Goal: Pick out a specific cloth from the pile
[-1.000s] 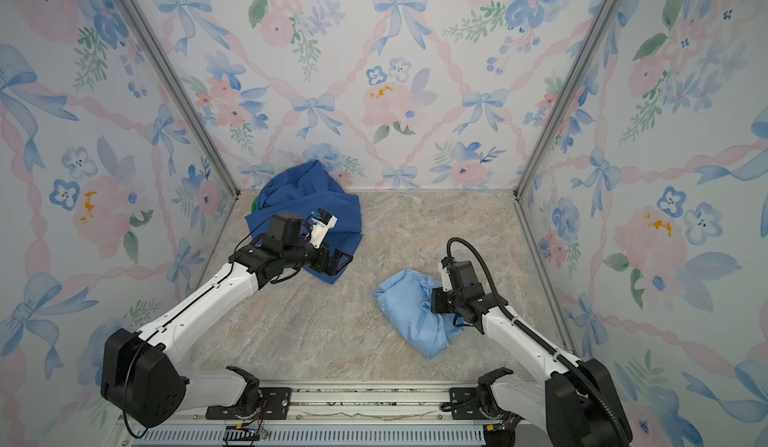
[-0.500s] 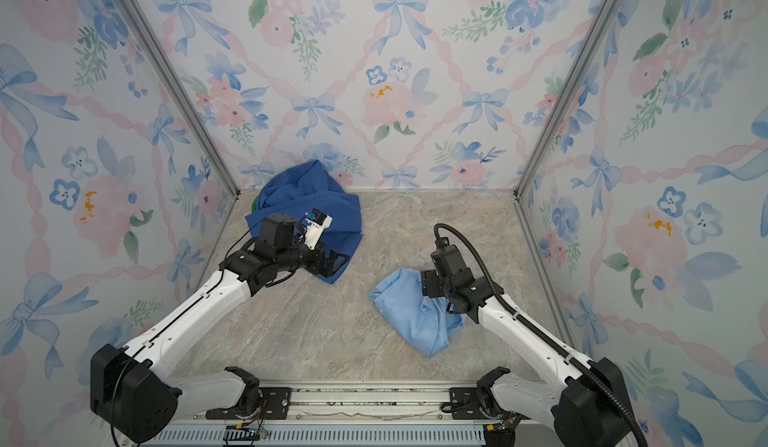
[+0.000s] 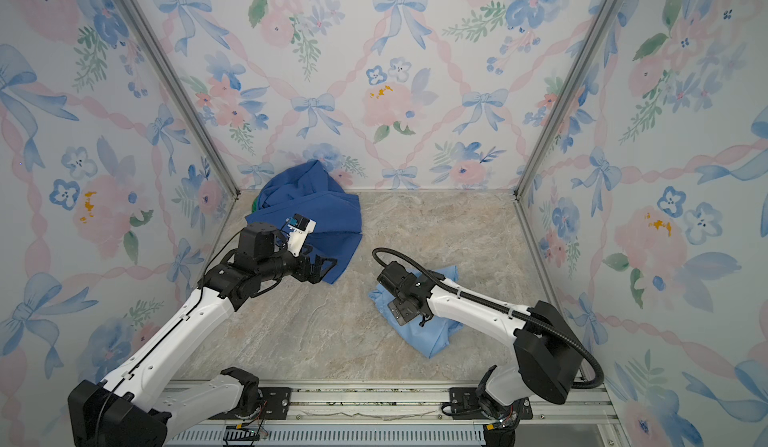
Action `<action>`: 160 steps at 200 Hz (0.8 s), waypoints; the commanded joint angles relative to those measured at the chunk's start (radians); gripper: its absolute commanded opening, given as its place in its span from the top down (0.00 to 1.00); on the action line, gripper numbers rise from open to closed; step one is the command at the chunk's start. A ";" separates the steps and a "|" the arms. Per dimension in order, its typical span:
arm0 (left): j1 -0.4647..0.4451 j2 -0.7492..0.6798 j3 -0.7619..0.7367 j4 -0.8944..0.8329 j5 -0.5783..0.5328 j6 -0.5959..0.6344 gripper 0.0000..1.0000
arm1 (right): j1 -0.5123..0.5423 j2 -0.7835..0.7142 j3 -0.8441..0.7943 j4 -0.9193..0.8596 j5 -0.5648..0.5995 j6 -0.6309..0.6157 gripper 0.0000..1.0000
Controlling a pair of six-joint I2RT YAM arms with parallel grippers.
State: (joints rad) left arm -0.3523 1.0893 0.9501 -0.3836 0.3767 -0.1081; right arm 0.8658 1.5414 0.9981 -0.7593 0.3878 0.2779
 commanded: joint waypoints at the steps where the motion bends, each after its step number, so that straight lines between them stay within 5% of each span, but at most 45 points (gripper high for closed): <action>1: 0.013 -0.013 -0.015 0.001 0.033 0.002 0.02 | -0.004 0.074 -0.009 0.006 0.001 0.084 0.03; 47: 0.031 -0.033 -0.006 -0.001 0.052 0.011 0.02 | -0.030 0.295 -0.003 0.115 -0.121 0.111 0.00; 58: 0.034 -0.036 0.000 -0.001 0.050 0.014 0.02 | -0.056 0.301 -0.020 0.165 -0.166 0.118 0.09; 77: 0.038 -0.034 0.012 -0.001 0.048 0.017 0.02 | -0.109 0.293 -0.039 0.224 -0.237 0.099 0.39; 94: 0.039 -0.026 0.023 -0.001 0.047 0.018 0.02 | -0.166 0.283 -0.029 0.230 -0.250 0.065 0.88; 101: 0.039 -0.021 0.029 -0.001 0.048 0.019 0.02 | -0.197 0.277 -0.020 0.230 -0.260 0.042 1.00; 160: 0.040 0.004 0.055 0.000 0.040 0.030 0.02 | -0.475 0.165 0.248 0.133 -0.232 -0.144 1.00</action>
State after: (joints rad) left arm -0.3199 1.0813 0.9802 -0.3828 0.4088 -0.1040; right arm 0.4824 1.7409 1.1175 -0.5594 0.1417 0.2321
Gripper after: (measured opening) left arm 0.978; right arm 0.100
